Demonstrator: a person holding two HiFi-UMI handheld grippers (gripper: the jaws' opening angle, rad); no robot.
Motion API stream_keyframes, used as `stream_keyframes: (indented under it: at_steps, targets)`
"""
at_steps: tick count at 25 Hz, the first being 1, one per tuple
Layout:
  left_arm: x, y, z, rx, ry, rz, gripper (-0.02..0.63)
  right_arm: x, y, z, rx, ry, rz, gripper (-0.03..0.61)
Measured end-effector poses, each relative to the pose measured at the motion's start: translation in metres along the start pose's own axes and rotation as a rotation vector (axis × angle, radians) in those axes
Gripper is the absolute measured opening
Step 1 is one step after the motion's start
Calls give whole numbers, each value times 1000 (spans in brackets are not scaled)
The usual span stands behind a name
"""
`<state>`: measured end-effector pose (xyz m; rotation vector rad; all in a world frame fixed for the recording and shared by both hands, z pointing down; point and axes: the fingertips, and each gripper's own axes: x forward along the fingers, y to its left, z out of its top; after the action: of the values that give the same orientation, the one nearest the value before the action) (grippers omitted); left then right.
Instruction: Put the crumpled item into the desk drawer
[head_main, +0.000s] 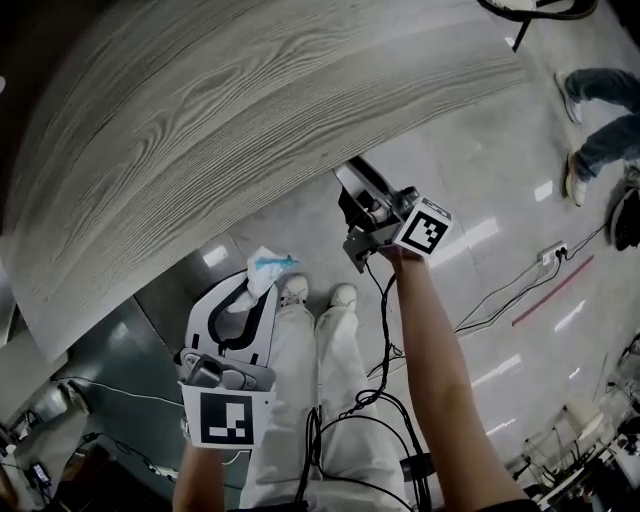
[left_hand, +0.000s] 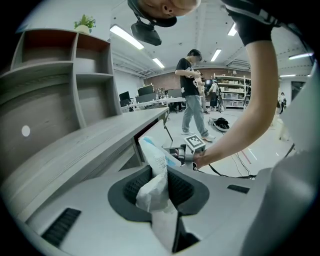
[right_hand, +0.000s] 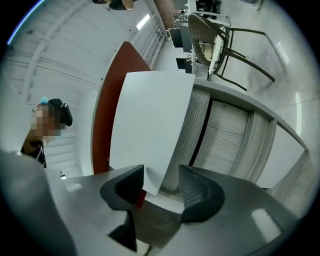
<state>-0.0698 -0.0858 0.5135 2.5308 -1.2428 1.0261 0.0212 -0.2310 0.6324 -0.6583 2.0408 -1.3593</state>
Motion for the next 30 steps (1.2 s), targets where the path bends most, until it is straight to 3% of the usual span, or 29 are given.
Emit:
stream_keyframes:
  at_steps: [10, 30]
  targets:
    - [0, 0, 3, 0, -10, 0, 69, 6, 24, 6, 37, -47, 165, 229]
    - [0, 2, 9, -3, -22, -6, 69, -3, 30, 0, 26, -37, 187, 163]
